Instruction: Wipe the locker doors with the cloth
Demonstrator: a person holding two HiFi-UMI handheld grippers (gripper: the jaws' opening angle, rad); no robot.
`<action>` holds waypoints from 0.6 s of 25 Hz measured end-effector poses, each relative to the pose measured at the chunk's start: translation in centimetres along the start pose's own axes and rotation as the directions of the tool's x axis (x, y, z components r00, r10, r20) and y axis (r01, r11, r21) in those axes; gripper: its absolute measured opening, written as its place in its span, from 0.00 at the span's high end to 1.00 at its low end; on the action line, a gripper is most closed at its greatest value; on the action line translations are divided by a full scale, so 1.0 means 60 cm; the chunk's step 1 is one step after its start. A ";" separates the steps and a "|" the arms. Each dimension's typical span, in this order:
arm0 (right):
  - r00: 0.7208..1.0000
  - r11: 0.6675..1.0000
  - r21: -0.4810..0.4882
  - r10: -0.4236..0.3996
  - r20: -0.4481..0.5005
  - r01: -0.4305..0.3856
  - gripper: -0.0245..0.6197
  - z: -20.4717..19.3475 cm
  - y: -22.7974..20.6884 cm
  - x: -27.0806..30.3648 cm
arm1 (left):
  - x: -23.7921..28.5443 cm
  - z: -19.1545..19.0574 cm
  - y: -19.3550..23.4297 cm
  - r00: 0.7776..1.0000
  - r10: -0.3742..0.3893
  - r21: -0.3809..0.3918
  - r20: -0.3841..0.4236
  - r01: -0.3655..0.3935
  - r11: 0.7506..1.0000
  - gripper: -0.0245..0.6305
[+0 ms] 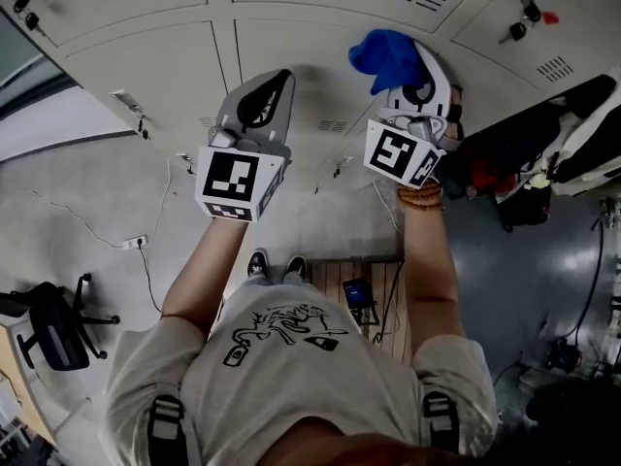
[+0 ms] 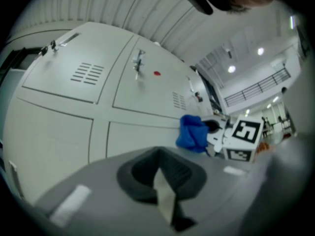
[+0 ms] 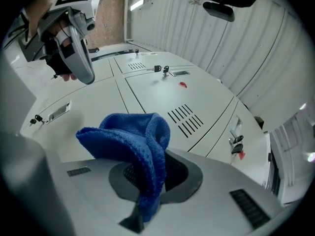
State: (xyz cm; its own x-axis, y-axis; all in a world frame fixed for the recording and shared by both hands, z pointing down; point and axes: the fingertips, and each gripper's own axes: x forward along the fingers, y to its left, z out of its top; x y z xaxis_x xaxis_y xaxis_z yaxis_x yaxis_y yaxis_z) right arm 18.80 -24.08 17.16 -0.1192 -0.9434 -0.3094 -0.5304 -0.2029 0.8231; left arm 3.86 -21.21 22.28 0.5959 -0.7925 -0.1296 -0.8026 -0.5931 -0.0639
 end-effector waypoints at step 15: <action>0.983 0.984 0.055 0.164 0.084 -0.169 0.92 0.003 0.271 -0.036 | -0.039 -0.142 0.066 0.982 0.071 -0.021 -0.178 -0.076 0.997 0.96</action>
State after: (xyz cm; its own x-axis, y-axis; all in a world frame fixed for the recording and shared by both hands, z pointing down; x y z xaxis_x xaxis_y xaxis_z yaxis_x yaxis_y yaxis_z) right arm 10.30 -25.27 31.11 -0.2749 -0.9384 -0.2095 -0.5482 -0.0260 0.8359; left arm -0.46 -22.93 30.75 0.5324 -0.8453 0.0440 -0.8449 -0.5339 -0.0333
